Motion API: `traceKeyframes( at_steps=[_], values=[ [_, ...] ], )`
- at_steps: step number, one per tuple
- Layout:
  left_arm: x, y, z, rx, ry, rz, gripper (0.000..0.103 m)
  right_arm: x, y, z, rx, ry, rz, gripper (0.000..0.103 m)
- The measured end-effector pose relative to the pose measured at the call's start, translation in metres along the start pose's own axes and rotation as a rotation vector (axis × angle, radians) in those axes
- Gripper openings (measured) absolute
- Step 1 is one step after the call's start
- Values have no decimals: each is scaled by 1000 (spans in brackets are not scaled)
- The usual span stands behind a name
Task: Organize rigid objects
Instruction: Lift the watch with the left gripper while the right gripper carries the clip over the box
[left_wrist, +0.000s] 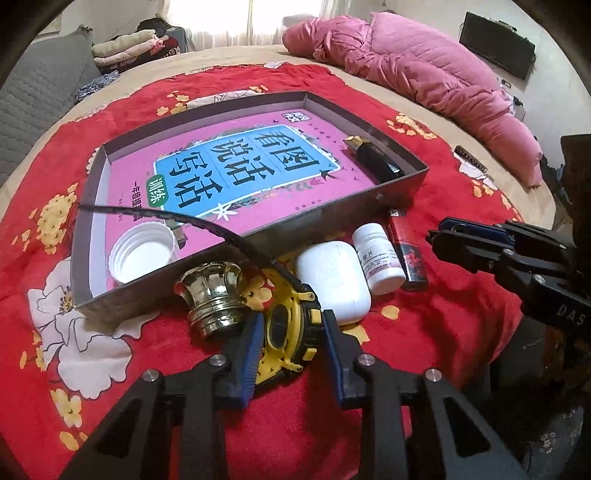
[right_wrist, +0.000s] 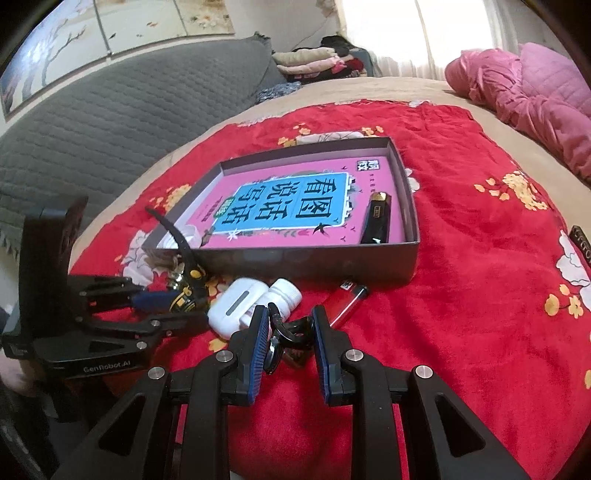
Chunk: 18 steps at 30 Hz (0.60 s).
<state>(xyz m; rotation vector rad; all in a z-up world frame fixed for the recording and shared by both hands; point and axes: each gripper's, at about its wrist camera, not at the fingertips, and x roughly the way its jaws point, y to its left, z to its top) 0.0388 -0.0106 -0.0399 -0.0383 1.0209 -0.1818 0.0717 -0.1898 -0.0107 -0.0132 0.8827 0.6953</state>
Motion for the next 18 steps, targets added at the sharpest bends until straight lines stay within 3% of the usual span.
traceKeyframes(
  at_steps=[5,18],
  values=[
    [-19,3,4,-6,-71,-43,18,-5,2,4,15,-24,-11,24],
    [-58,28,23,-103,-232,-109,16,-8,25,21,-35,-76,-35,24]
  ],
)
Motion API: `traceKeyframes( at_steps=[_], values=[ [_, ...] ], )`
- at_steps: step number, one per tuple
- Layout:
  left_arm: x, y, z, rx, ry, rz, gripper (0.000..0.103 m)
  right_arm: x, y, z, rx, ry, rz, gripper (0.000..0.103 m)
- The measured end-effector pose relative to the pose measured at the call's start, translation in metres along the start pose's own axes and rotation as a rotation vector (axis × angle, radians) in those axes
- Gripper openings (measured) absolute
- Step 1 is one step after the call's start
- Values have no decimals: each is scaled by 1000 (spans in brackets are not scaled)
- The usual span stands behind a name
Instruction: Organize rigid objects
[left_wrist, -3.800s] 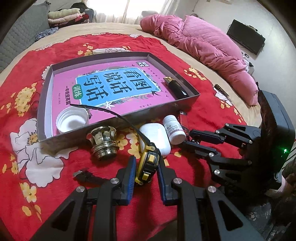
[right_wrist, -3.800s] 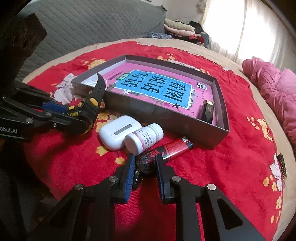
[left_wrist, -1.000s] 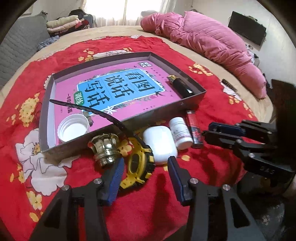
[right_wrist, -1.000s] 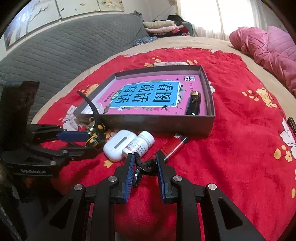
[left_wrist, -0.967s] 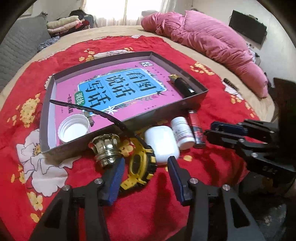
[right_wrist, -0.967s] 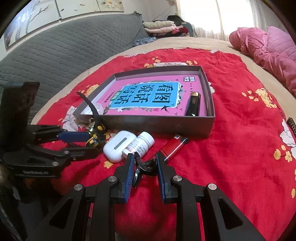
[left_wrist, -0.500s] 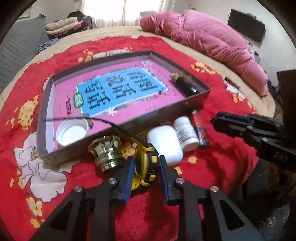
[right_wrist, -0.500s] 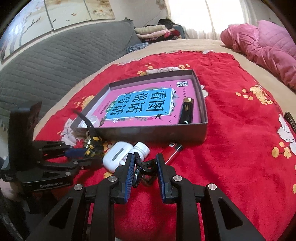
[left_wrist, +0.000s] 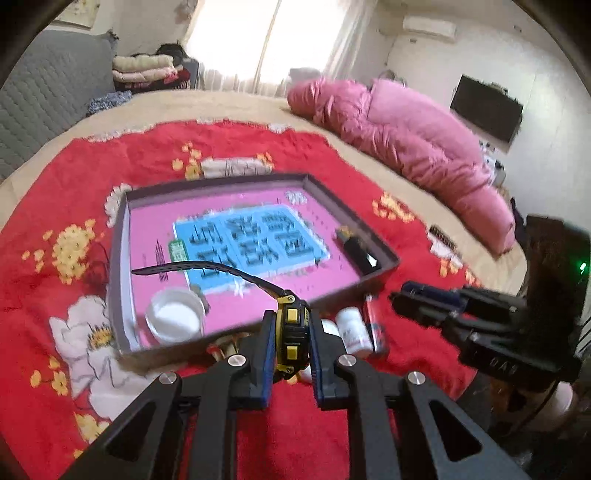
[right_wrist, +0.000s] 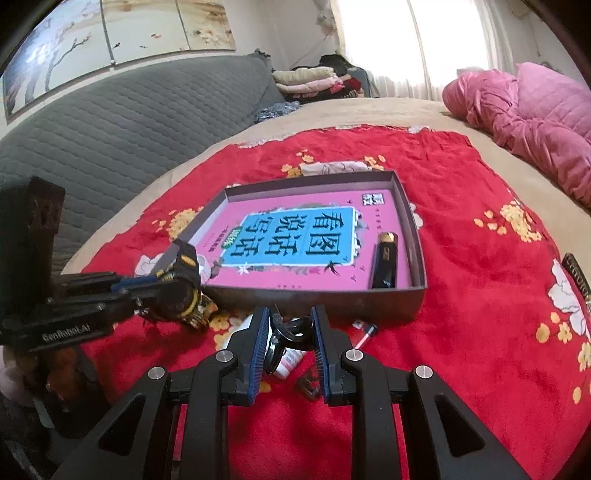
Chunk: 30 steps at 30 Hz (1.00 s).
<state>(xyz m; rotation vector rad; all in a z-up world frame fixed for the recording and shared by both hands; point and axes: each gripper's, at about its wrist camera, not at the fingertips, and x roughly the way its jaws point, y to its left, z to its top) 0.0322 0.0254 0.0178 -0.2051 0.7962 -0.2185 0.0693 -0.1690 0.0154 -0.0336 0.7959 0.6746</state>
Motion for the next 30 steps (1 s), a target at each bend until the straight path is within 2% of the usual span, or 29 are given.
traceKeyframes(
  at_steps=[10,17,30],
  values=[
    [1,18,16,-43,-58,13,16,9,4,26,-3,-39,-24,24],
    [18,31,27,-65,-83,28,16,15,3,38,-6,-50,-54,24],
    [45,43,36,-73,-70,31,18,32,3,55,-20,-45,-110,24]
  ],
)
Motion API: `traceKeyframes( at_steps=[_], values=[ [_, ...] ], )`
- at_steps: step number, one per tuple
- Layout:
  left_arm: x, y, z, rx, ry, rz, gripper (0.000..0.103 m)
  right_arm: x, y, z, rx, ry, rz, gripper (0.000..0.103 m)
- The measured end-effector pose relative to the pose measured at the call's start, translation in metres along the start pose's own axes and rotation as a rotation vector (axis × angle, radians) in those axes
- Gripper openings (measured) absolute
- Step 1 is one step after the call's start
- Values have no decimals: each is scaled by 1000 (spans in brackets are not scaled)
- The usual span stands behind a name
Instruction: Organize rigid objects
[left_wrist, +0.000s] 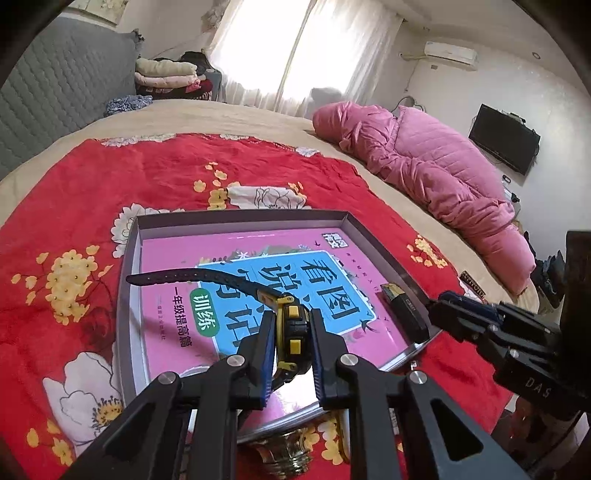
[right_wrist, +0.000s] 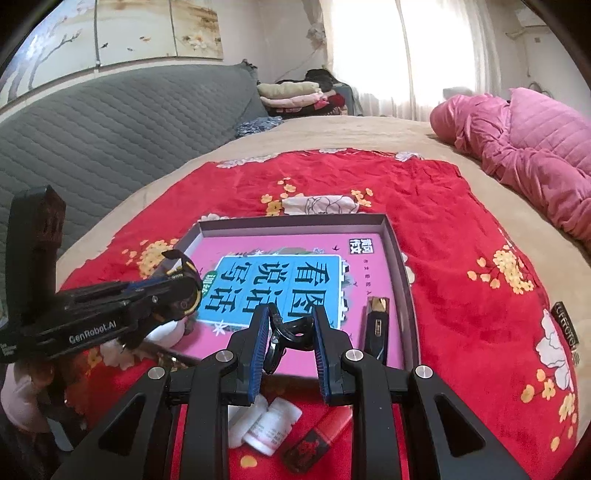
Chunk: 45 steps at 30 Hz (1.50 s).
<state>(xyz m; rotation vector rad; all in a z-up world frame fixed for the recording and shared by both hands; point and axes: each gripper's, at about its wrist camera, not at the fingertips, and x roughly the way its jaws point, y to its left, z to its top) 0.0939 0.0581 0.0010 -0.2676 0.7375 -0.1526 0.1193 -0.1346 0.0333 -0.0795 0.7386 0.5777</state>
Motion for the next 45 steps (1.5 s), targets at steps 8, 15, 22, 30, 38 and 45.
traceKeyframes(
  at_steps=[8,15,22,30,38,45],
  values=[
    [16,0,-1,3,41,-3,18,17,1,9,9,9,-6,24],
    [28,-2,-4,17,71,6,19,37,-4,5,22,59,-37,24],
    [36,-9,-9,66,99,12,19,48,-9,-4,26,97,-54,24],
    [35,-18,-13,131,102,25,19,58,-8,-13,8,139,-74,24],
    [35,-19,-14,148,103,17,20,69,-8,-19,-11,188,-104,24],
    [35,-19,-14,146,105,15,20,73,-9,-18,-10,193,-122,24]
  ],
)
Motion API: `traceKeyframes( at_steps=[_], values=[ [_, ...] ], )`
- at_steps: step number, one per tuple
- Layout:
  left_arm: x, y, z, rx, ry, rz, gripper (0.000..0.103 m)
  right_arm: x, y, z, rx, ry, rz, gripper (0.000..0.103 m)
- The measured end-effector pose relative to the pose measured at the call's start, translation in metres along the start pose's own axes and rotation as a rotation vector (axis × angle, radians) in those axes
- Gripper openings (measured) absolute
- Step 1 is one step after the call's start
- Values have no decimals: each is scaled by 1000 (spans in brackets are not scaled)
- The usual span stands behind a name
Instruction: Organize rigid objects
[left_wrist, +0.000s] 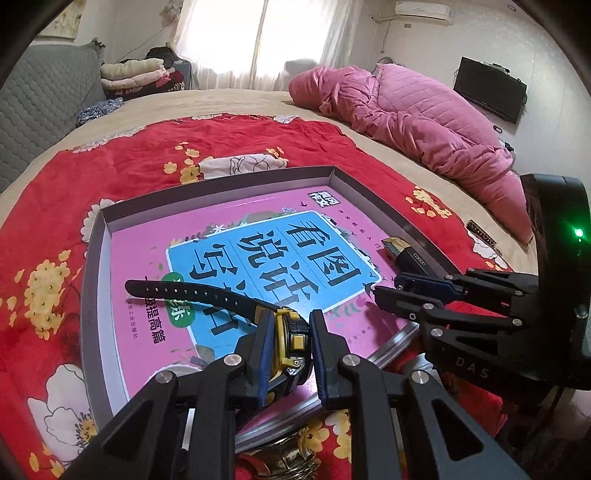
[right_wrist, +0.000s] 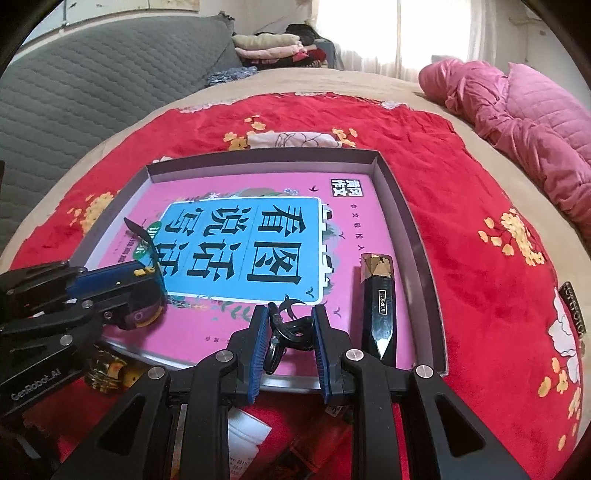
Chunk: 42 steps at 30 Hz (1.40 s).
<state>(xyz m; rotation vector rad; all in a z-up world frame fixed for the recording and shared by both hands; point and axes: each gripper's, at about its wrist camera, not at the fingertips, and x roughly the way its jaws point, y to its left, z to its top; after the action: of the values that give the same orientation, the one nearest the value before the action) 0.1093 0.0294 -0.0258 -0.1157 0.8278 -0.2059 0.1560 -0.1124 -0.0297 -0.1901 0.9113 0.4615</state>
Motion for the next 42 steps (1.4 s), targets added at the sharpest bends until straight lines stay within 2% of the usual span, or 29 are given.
traceKeyframes(
  at_steps=[6,11,16,20,31,37,42],
  values=[
    [0,-1,0,2,1,0,20,1,2,1,7,3,-3,26],
    [0,-1,0,3,2,0,20,-4,6,-1,2,-9,21,42],
    [0,-1,0,3,2,0,20,-22,10,-7,-6,-66,39,46],
    [0,-2,-1,3,4,-1,20,-41,10,-12,-35,-106,45,53],
    [7,-5,-7,26,36,32,23,-60,-7,-31,15,-105,57,54],
    [5,-1,-8,-10,26,21,24,-67,-9,-30,13,-122,51,54],
    [-6,7,-3,-51,-17,-13,24,-67,-9,-30,19,-118,49,54]
  ],
)
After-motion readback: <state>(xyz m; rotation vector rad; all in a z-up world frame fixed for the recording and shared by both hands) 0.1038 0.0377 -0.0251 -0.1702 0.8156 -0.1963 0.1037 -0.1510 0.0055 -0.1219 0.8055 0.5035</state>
